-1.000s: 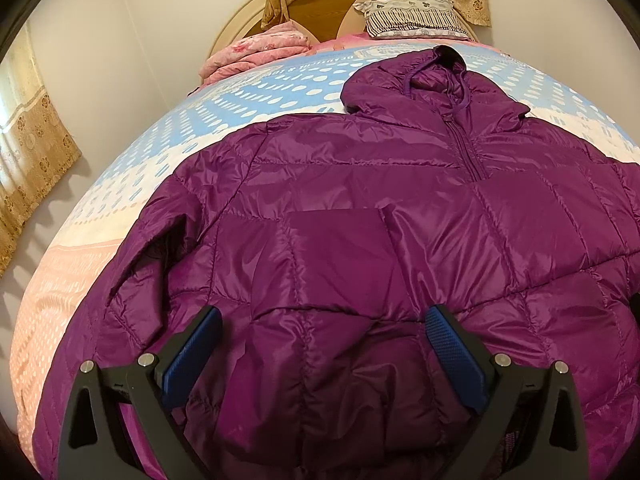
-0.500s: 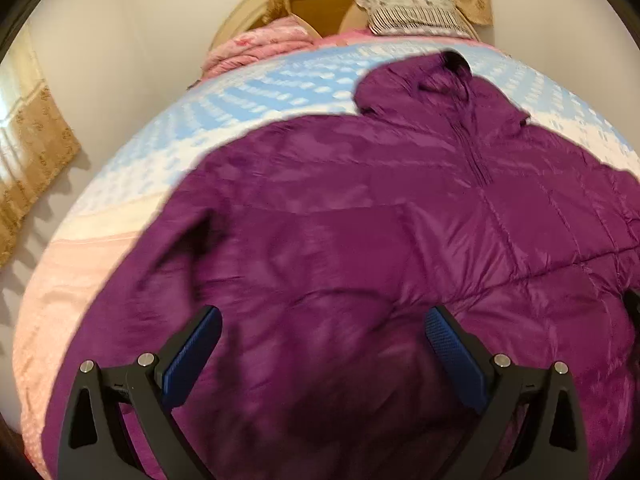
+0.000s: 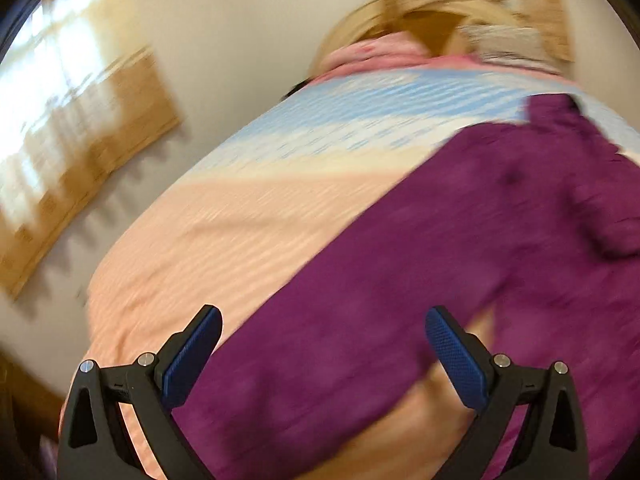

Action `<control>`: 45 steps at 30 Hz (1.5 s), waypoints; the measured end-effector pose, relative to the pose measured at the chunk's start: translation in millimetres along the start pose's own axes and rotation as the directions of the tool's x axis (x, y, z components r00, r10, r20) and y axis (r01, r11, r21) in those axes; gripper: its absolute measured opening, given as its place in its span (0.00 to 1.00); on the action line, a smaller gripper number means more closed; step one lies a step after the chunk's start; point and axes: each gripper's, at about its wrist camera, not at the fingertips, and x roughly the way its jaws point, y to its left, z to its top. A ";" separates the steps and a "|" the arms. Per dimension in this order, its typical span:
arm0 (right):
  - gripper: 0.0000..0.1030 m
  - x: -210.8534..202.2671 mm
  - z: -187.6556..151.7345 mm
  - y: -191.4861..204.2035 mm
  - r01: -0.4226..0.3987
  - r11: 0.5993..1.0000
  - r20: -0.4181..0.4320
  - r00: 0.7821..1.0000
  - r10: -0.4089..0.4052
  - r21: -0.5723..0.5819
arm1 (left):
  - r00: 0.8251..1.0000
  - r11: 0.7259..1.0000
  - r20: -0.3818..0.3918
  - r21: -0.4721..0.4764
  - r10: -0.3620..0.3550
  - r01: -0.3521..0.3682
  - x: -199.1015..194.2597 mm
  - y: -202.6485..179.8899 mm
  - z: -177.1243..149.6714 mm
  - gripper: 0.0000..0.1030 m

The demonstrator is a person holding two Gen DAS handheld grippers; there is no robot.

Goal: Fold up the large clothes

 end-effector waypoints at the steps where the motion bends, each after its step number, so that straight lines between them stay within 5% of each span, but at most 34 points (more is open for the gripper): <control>1: 0.80 -5.1 -5.2 0.2 -0.007 1.000 0.002 1.000 0.007 0.016 | 0.999 0.999 -0.026 -0.029 0.021 -0.021 3.5 18.4 -9.9 0.99; 6: 0.81 -23.4 -22.8 6.3 -0.043 0.995 0.014 0.999 0.041 0.093 | 0.994 0.987 -0.102 -0.152 0.035 -0.050 8.1 74.4 -46.9 0.99; 11: 0.81 -35.9 -27.5 26.7 -0.065 0.995 0.051 0.997 0.061 0.073 | 0.972 0.968 -0.206 -0.241 -0.116 0.065 26.6 79.1 -67.6 0.97; 13: 0.81 -40.7 -30.3 31.2 -0.068 0.995 0.063 0.996 0.064 0.066 | 0.970 0.958 -0.180 -0.264 -0.164 0.112 26.9 78.3 -70.0 0.79; 14: 0.81 -42.6 -31.7 32.1 -0.069 0.995 0.073 0.995 0.065 0.064 | 0.974 0.961 -0.163 -0.252 -0.159 0.115 20.6 75.9 -67.6 0.55; 15: 0.81 -43.7 -32.2 32.0 -0.070 0.995 0.080 0.995 0.065 0.065 | 0.977 0.967 -0.154 -0.229 -0.146 0.108 15.5 75.0 -64.2 0.20; 16: 0.81 -45.1 -33.5 31.4 -0.069 0.995 0.084 0.994 0.064 0.067 | 0.979 0.969 -0.148 -0.220 -0.144 0.109 11.8 76.5 -60.3 0.12; 18: 0.81 -44.3 -33.6 25.8 -0.067 0.994 0.094 0.994 0.059 0.085 | 0.981 0.963 -0.121 -0.242 -0.154 0.121 3.3 86.1 -53.7 0.09; 22: 0.81 -42.7 -38.2 12.4 -0.039 0.992 0.090 0.996 0.028 0.120 | 0.999 0.982 -0.003 -0.185 -0.052 0.050 -27.4 90.9 -23.3 0.08; 27: 0.81 -39.2 -40.8 -15.1 0.034 0.986 0.078 0.996 -0.047 0.164 | 0.992 0.989 0.120 -0.133 -0.047 0.063 -59.3 72.9 15.1 0.07; 31: 0.82 -42.3 -42.4 -39.4 0.054 0.974 0.084 0.994 -0.074 0.219 | 0.971 0.991 0.218 -0.068 -0.096 0.113 -85.3 36.5 47.1 0.07; 37: 0.82 -45.9 -45.3 -59.3 0.060 0.963 0.083 0.993 -0.085 0.263 | 0.920 0.964 0.290 0.075 -0.265 0.254 -121.0 -48.8 76.6 0.06; 45: 0.82 -48.3 -47.0 -69.5 0.055 0.957 0.092 0.992 -0.084 0.283 | 0.869 0.904 0.266 0.215 -0.418 0.369 -136.2 -155.9 77.6 0.06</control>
